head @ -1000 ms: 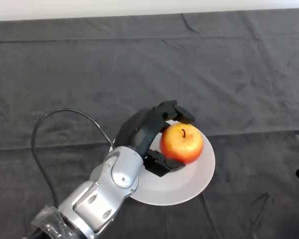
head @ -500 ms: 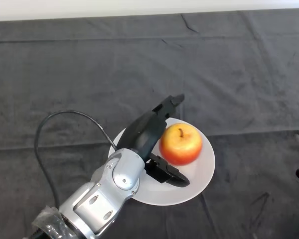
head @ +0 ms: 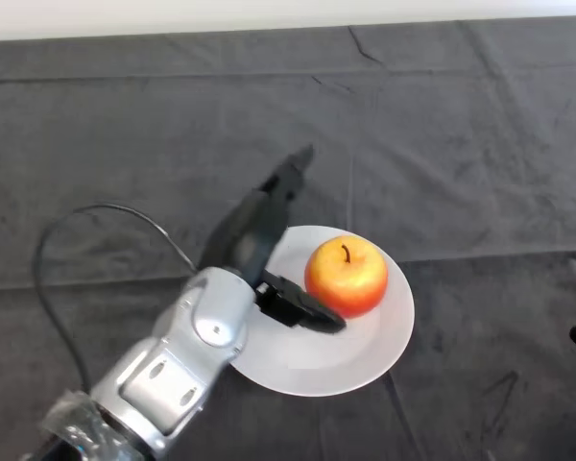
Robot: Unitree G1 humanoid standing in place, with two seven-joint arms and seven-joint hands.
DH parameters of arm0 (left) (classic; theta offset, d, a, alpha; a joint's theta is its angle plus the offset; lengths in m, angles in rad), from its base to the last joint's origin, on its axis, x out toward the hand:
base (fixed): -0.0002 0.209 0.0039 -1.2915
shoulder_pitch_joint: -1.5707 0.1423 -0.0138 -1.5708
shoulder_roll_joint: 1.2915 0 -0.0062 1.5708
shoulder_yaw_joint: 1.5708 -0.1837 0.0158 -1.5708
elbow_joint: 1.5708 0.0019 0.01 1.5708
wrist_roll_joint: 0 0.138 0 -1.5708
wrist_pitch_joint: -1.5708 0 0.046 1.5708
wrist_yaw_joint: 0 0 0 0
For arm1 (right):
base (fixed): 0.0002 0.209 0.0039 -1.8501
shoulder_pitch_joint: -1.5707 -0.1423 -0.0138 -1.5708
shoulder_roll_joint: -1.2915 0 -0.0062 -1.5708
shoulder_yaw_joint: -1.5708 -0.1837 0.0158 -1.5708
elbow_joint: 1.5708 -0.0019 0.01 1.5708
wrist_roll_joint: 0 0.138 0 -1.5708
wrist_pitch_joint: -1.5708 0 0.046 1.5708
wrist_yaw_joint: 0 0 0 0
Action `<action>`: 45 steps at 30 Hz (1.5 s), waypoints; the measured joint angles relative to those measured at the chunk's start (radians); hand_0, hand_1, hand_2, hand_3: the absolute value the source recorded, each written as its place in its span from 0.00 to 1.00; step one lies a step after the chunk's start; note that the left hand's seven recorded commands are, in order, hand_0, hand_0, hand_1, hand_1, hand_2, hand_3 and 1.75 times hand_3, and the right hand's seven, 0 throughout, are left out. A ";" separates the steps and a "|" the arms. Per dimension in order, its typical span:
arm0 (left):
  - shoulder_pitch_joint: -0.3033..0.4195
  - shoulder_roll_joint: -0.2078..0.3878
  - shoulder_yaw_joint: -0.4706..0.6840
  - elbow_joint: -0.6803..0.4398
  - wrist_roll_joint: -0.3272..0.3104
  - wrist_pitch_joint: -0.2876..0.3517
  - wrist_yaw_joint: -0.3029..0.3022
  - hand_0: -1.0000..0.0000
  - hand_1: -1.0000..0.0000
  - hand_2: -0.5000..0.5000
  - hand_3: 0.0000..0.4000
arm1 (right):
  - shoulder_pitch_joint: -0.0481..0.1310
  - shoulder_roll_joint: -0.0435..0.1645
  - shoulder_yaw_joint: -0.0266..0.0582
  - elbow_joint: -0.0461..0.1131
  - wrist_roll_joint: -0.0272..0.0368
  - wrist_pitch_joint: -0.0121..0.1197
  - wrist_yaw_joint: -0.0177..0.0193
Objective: Move the apple to the plate
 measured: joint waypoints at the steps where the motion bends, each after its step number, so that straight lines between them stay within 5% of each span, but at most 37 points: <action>1: 0.000 0.010 0.024 -0.013 0.000 0.000 0.000 1.00 1.00 0.50 0.00 | 0.000 0.000 0.0000 0.000 -0.0001 0.000 -0.0001; 16: 0.006 0.072 0.302 -0.181 0.002 0.010 0.018 1.00 1.00 0.50 0.00 | 0.000 0.000 -0.0006 0.000 -0.0001 0.002 0.0000; 45: 0.092 0.233 0.775 -0.183 0.008 -0.022 0.035 1.00 1.00 0.50 0.00 | -0.002 0.003 -0.0017 0.007 0.0010 0.021 0.0001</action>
